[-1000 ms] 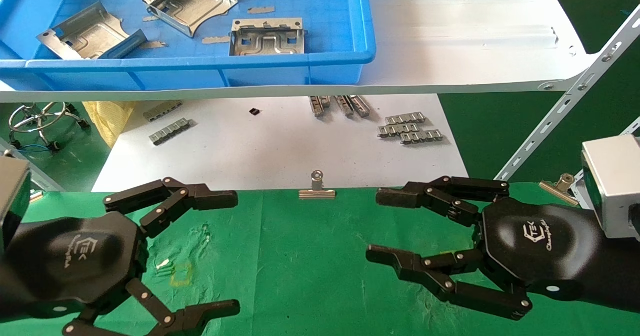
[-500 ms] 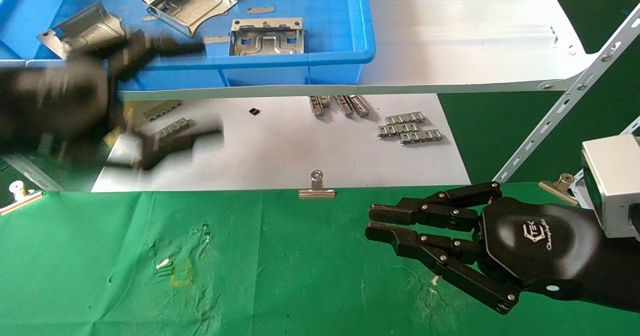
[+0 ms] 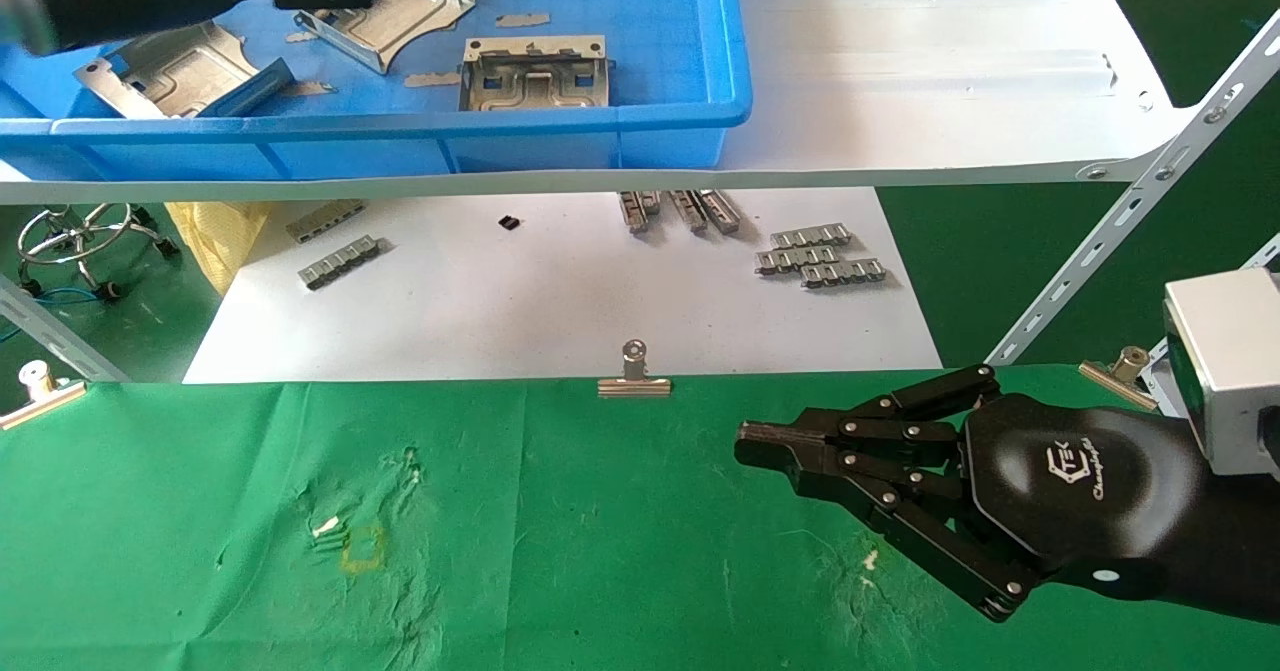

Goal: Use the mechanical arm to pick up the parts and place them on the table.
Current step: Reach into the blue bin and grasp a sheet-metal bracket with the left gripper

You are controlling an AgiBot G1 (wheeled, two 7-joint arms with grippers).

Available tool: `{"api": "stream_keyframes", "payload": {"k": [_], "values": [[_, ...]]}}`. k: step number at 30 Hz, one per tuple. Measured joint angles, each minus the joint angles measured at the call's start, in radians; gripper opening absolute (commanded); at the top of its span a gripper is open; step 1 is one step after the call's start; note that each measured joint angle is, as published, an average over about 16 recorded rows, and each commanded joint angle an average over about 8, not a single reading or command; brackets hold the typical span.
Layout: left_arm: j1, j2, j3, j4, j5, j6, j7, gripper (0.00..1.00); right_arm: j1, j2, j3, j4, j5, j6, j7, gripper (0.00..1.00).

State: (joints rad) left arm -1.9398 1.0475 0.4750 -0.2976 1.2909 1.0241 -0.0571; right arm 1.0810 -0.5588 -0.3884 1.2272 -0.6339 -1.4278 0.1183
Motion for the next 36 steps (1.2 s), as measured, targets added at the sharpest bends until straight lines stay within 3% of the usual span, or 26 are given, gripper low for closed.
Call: {"api": "stream_keyframes", "payload": {"k": [4, 5, 11, 13, 36], "values": [[-0.053, 0.059, 0.023, 0.1, 0.046, -0.098, 0.019, 0.96, 0.0, 0.0, 0.0, 0.0, 0.0, 0.0, 0.0, 0.0], [-0.064, 0.072, 0.028, 0.121, 0.056, -0.119, 0.023, 0.88, 0.0, 0.0, 0.0, 0.0, 0.0, 0.0, 0.0, 0.0], [-0.112, 0.132, 0.054, 0.224, 0.101, -0.215, 0.022, 0.12, 0.0, 0.0, 0.0, 0.0, 0.0, 0.0, 0.0, 0.0], [-0.123, 0.145, 0.062, 0.248, 0.113, -0.234, 0.015, 0.0, 0.0, 0.0, 0.0, 0.0, 0.0, 0.0, 0.0, 0.0], [-0.152, 0.168, 0.091, 0.308, 0.155, -0.278, -0.062, 0.0, 0.0, 0.0, 0.0, 0.0, 0.0, 0.0, 0.0, 0.0]]}}
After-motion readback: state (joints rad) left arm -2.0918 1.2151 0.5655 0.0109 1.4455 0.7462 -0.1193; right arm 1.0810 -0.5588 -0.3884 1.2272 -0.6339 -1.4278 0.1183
